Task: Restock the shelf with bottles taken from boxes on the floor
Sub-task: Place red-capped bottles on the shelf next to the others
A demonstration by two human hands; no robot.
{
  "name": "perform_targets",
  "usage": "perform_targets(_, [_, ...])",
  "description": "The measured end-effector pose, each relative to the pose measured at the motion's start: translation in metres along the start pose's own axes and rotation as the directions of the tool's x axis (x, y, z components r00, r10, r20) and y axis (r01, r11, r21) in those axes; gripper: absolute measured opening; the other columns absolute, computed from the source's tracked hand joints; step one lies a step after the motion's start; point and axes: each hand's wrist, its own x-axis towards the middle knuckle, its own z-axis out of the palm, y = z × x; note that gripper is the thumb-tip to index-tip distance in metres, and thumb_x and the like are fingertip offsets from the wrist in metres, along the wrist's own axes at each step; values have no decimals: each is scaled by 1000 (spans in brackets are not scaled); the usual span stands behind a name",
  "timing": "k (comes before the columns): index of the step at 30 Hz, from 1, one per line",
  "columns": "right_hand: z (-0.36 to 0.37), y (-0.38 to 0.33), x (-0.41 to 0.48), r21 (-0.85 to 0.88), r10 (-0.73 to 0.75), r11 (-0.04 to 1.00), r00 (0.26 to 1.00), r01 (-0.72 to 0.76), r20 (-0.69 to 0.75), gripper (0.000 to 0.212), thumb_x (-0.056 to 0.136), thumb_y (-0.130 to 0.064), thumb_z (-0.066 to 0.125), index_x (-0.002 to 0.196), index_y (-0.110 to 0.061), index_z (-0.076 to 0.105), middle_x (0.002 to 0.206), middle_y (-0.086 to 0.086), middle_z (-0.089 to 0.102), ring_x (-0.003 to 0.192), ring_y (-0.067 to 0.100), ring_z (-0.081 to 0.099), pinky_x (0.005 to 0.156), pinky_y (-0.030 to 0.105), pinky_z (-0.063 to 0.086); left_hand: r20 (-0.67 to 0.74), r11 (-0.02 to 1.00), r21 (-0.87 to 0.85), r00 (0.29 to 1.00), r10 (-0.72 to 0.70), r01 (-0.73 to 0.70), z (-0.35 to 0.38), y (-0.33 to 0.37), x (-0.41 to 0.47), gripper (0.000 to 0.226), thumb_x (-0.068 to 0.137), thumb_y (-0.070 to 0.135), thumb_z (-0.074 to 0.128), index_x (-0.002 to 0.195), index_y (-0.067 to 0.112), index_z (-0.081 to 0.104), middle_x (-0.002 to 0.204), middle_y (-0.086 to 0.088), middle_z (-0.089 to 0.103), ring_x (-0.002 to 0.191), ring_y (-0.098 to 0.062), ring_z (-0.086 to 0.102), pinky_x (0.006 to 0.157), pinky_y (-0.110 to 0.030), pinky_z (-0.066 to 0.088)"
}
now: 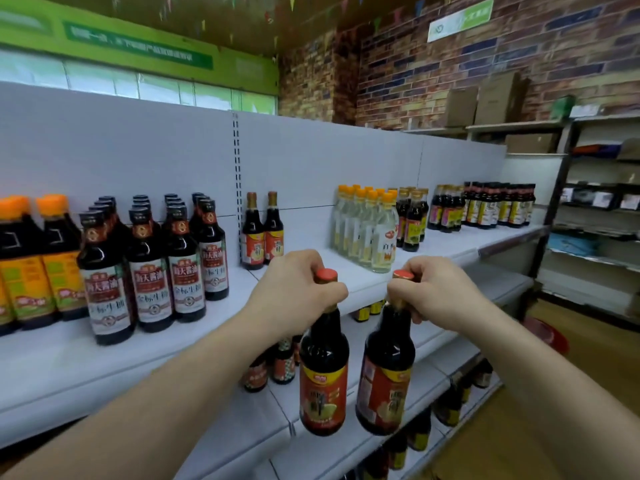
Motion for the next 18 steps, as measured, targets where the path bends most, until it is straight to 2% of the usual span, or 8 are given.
perform_targets(2, [8,-14,1,18,-3,1000,1000,3,4,19,88,-22,71,74,-9,69,61,-2,71,49,15,63,54,36,53,-3,1000,8,1000,1,-1,-13,-4,-2,25,74,29,73,72,13,55,59,6,55,55,-13,47,52,-25,38])
perform_targets(4, [15,-28,1,42,-5,999,1000,5,7,19,89,-19,71,75,-7,67,60,-5,71,47,15,61,51,32,50,-8,1000,-19,1000,-22,21,-25,-8,-4,29,70,34,71,72,12,53,66,-4,60,58,-17,47,57,-31,39])
perform_targets(6, [21,-39,2,40,-15,999,1000,15,7,19,89,-16,71,75,-5,66,55,-9,68,42,12,58,48,29,46,-11,997,-61,999,-49,48,-34,-11,-5,30,66,37,68,70,14,50,65,-2,62,57,-18,51,57,-34,40])
perform_targets(8, [24,-49,5,20,-17,1000,1000,16,12,18,89,-17,71,76,-6,67,52,-10,66,40,11,57,46,27,45,-26,995,-72,997,-69,67,-43,-13,-5,27,72,32,70,73,12,52,63,2,66,49,-10,54,54,-31,43])
perform_targets(11, [28,-60,15,17,-39,999,999,39,12,19,87,-20,73,72,-10,66,52,-3,66,40,11,56,41,23,41,-35,992,-101,996,-85,81,-54,-15,-1,28,80,23,71,88,0,58,70,-7,73,41,-1,55,50,-29,47])
perform_targets(15, [32,-67,34,38,-79,996,997,79,16,18,88,-19,72,74,-9,68,63,2,73,45,13,59,43,22,44,-67,992,-99,994,-84,77,-58,-20,12,34,77,23,71,94,-3,59,69,-12,69,55,-16,67,64,-49,61])
perform_targets(16, [33,-68,41,41,-84,996,996,84,21,17,88,-19,71,75,-9,69,64,2,73,46,13,59,45,22,45,-77,991,-106,992,-95,87,-59,-22,18,33,77,24,71,93,-2,60,67,-10,68,60,-21,69,65,-51,61])
perform_targets(18, [34,-67,55,54,-94,994,995,92,34,17,88,-20,70,74,-10,69,65,2,73,47,14,59,49,26,48,-92,987,-124,989,-113,102,-60,-26,29,30,77,24,71,93,0,60,65,-7,67,54,-19,65,60,-45,60])
